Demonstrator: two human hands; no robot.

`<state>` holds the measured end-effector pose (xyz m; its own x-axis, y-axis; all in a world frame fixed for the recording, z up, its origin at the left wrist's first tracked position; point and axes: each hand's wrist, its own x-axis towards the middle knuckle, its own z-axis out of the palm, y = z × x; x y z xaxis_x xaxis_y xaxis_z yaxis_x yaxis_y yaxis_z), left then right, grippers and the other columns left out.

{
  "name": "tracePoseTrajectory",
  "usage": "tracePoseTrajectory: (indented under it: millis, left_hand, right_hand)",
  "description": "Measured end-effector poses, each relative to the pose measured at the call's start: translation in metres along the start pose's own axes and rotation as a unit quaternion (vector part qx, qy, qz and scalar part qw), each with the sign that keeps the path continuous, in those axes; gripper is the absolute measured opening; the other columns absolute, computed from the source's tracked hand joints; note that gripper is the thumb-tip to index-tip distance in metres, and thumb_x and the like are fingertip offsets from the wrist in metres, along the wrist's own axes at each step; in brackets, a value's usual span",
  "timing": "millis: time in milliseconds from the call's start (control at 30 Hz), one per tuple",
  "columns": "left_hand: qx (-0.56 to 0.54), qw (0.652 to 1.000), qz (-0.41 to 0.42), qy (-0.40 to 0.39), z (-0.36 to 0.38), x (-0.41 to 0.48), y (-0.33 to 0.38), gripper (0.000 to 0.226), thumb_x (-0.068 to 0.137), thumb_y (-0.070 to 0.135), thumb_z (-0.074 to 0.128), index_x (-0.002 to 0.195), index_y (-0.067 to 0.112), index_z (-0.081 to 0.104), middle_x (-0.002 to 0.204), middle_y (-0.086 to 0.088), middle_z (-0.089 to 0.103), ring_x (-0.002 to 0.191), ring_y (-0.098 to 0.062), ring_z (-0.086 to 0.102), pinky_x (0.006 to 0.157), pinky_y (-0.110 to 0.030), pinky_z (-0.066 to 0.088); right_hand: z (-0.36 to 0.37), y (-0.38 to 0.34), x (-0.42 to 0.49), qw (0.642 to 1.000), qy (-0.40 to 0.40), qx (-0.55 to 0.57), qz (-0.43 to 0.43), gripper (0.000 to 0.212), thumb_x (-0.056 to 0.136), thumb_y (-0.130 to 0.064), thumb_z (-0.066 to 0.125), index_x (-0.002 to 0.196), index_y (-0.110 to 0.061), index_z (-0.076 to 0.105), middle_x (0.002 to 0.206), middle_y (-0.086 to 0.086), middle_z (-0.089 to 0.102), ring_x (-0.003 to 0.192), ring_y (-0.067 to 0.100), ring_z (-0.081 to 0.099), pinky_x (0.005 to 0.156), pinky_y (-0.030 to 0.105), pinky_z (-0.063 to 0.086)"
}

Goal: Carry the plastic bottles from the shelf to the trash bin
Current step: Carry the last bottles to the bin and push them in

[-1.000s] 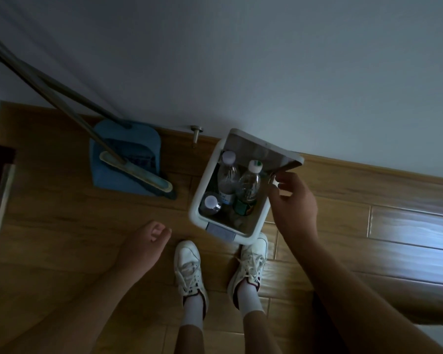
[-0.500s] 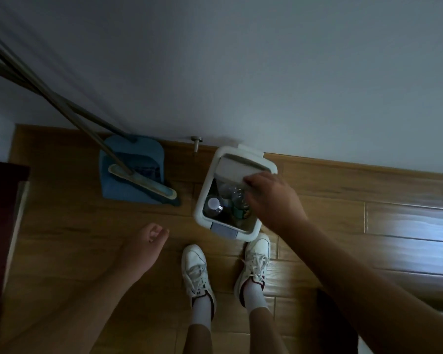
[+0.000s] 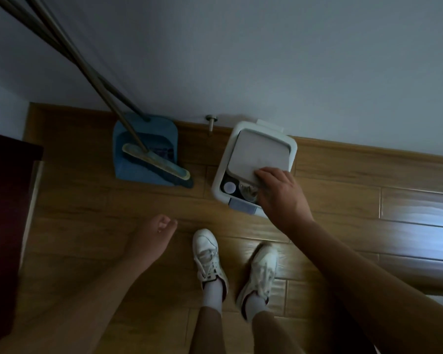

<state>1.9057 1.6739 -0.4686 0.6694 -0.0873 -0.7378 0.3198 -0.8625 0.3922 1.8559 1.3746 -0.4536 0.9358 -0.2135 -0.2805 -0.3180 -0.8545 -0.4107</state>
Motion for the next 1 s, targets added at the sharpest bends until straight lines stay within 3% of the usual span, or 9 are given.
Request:
tracePoseTrajectory:
  millis: [133,300,567,767,1000]
  left_hand:
    - [0.006,1.000,0.000,0.013,0.006,-0.007,-0.007,0.029,0.101,0.044,0.047,0.112,0.021,0.062,0.103,0.006,0.064,0.087,-0.005,0.058,0.065,-0.023,0.044]
    - [0.018,1.000,-0.010,0.020,0.014,-0.015,-0.011,0.030,0.100,0.046,0.047,0.113,0.023,0.061,0.101,0.008,0.061,0.087,-0.007,0.058,0.065,-0.025,0.045]
    - [-0.013,0.999,-0.008,0.042,0.007,-0.050,0.008,0.036,0.100,0.047,0.046,0.117,0.020,0.062,0.103,0.006,0.062,0.089,-0.009,0.058,0.067,-0.027,0.043]
    - [0.000,0.999,0.009,0.041,0.005,-0.069,0.023,0.033,0.101,0.044,0.047,0.116,0.020,0.062,0.100,0.008,0.061,0.088,-0.006,0.058,0.066,-0.024,0.044]
    - [0.041,0.999,0.012,0.017,0.013,-0.046,0.024,0.032,0.101,0.045,0.045,0.117,0.022,0.060,0.103,0.008,0.062,0.087,-0.005,0.058,0.066,-0.023,0.045]
  right_hand:
    - [0.006,-0.002,-0.004,1.000,-0.001,-0.002,0.001,0.053,0.087,-0.026,0.062,0.139,-0.017,0.053,0.135,0.000,0.056,0.122,0.022,0.050,0.104,0.040,0.046]
    - [-0.003,-0.001,-0.003,1.000,0.006,-0.004,0.008,0.049,0.086,-0.024,0.063,0.134,-0.016,0.055,0.130,0.002,0.059,0.119,0.025,0.053,0.101,0.042,0.047]
    - [-0.059,-0.006,-0.026,0.991,0.123,0.055,-0.016,0.036,0.086,-0.015,0.060,0.123,-0.015,0.063,0.123,0.000,0.062,0.109,0.020,0.055,0.094,0.034,0.048]
    - [-0.071,-0.003,-0.040,0.995,0.058,0.078,0.008,0.029,0.091,-0.022,0.060,0.119,-0.020,0.063,0.114,-0.003,0.065,0.104,0.014,0.058,0.077,0.022,0.039]
    - [-0.032,0.009,-0.007,0.980,-0.016,0.153,0.127,0.032,0.091,-0.023,0.056,0.122,-0.017,0.061,0.110,-0.001,0.067,0.093,0.016,0.064,0.061,0.019,0.039]
